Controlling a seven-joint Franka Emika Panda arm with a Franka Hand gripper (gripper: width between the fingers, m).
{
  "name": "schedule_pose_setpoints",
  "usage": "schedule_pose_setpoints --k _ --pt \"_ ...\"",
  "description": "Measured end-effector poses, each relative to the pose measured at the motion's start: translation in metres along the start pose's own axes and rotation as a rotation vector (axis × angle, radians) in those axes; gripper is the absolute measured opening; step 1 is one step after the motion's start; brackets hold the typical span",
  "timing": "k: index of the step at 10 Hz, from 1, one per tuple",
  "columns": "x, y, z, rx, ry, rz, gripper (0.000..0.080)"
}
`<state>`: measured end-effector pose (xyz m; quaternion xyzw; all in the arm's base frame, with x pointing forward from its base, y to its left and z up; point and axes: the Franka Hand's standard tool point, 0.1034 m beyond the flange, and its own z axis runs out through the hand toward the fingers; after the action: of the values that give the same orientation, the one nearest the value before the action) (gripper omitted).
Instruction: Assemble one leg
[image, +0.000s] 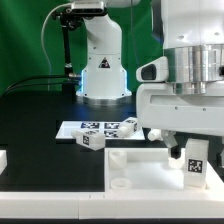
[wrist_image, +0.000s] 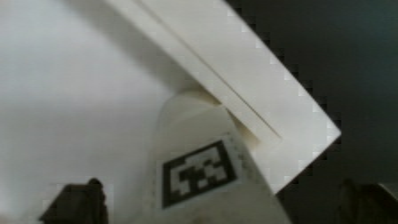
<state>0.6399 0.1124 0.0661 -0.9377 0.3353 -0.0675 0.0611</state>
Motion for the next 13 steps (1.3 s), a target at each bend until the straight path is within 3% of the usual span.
schedule_pose_setpoints --k 1,2,3,4,5,10,13 --pt "-0.0004 -0.0001 0.0001 0.001 -0.001 0.059 0.0649" --pt "-0.0002 0.0001 0.0002 0.001 0.000 0.068 0.0549" --pt "-0.0001 0.0001 0.0002 0.000 0.000 0.066 0.0549" --pt "-0.0006 0.0000 0.0005 0.002 -0.002 0.127 0.0369" --pt "-0.0003 0.0014 0.0006 -0.003 -0.006 0.224 0.0285" --pt "0.0036 0.0008 0.0008 -0.050 -0.055 0.978 0.0285" --pt "0.0032 0.0004 0.0012 -0.044 -0.060 1.012 0.0285"
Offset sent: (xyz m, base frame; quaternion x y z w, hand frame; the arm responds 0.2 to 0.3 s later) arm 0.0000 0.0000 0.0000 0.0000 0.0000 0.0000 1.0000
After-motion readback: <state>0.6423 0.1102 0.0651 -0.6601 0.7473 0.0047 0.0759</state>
